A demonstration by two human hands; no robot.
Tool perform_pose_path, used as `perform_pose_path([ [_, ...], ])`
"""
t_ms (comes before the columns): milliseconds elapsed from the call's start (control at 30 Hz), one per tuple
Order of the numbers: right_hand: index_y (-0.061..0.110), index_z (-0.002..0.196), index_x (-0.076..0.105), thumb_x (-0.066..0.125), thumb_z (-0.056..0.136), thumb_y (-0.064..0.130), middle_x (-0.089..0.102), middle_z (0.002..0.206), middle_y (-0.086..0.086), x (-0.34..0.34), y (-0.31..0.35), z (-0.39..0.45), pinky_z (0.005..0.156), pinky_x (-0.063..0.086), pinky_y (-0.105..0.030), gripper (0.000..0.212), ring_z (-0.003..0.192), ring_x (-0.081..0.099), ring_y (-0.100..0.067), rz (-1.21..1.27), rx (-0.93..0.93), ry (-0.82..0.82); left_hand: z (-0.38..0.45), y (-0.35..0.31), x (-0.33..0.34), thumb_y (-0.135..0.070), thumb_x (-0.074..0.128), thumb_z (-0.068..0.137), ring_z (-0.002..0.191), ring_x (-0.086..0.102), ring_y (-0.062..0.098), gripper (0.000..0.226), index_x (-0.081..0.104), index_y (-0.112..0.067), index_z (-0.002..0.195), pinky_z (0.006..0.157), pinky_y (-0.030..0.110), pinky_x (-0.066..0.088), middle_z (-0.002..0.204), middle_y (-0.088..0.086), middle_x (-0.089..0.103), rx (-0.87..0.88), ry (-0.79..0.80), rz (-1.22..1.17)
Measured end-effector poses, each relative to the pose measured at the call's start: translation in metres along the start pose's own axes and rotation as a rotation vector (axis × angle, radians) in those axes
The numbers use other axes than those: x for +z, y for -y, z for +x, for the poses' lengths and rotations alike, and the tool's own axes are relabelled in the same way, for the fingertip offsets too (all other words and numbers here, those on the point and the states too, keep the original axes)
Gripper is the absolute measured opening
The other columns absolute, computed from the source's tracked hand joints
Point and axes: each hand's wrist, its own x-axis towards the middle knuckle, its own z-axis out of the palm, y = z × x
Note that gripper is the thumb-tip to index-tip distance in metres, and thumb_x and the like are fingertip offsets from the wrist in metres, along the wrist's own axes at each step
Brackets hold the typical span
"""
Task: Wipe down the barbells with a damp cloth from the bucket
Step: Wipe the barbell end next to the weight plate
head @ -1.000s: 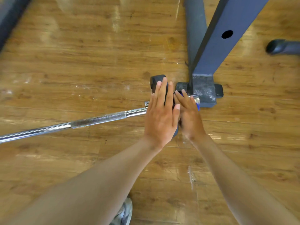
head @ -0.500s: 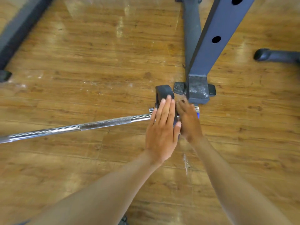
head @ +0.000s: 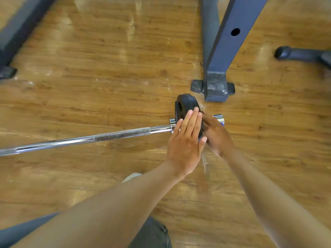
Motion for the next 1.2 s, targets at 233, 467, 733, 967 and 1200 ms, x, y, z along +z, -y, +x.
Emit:
perform_pose_path([
  [233, 0.018, 0.155, 0.032, 0.048, 0.098, 0.0, 0.025, 0.163, 0.002, -0.004, 0.036, -0.045, 0.123, 0.026, -0.045, 0.061, 0.153, 0.023, -0.022, 0.068, 0.043, -0.003, -0.021, 0.005, -0.015, -0.035, 0.017, 0.109, 0.158, -0.003, 0.015, 0.061, 0.012, -0.007, 0.163, 0.128, 0.038, 0.007, 0.172, 0.004, 0.003, -0.104, -0.072, -0.131],
  [467, 0.005, 0.156, 0.033, 0.047, 0.095, -0.009, 0.023, 0.164, -0.002, -0.009, 0.05, -0.082, 0.124, 0.01, -0.024, 0.064, 0.152, 0.016, -0.015, 0.114, 0.187, 0.029, -0.052, 0.013, -0.019, -0.036, 0.017, 0.108, 0.158, -0.003, 0.012, 0.061, 0.01, -0.013, 0.164, 0.128, 0.037, 0.008, 0.172, 0.0, 0.003, 0.081, 0.098, -0.097],
  [733, 0.016, 0.156, 0.034, 0.045, 0.1, 0.0, 0.028, 0.164, -0.002, -0.026, 0.081, -0.114, 0.124, 0.023, -0.038, 0.059, 0.153, 0.022, -0.018, 0.106, 0.287, 0.103, -0.089, 0.014, -0.046, -0.037, 0.019, 0.107, 0.158, 0.0, 0.012, 0.06, 0.013, -0.017, 0.164, 0.128, 0.037, 0.008, 0.172, -0.004, 0.004, 0.274, 0.201, -0.019],
  [967, 0.008, 0.154, 0.039, 0.056, 0.078, -0.024, 0.035, 0.161, -0.009, -0.049, 0.078, -0.112, 0.117, 0.037, -0.043, 0.084, 0.149, 0.034, -0.027, 0.05, 0.46, 0.003, -0.081, 0.038, -0.074, -0.036, 0.015, 0.107, 0.157, -0.002, 0.01, 0.06, 0.011, -0.017, 0.164, 0.128, 0.036, 0.006, 0.172, -0.005, 0.003, 0.293, 0.266, 0.011],
  [1200, 0.011, 0.155, 0.038, 0.05, 0.087, -0.021, 0.033, 0.162, -0.006, -0.117, 0.113, -0.073, 0.117, 0.03, -0.029, 0.076, 0.149, 0.033, -0.025, -0.001, 0.558, -0.042, -0.072, 0.104, -0.121, -0.038, 0.011, 0.109, 0.157, -0.006, 0.012, 0.06, 0.004, -0.017, 0.164, 0.128, 0.037, 0.008, 0.171, -0.004, -0.003, 0.207, 0.241, 0.027],
])
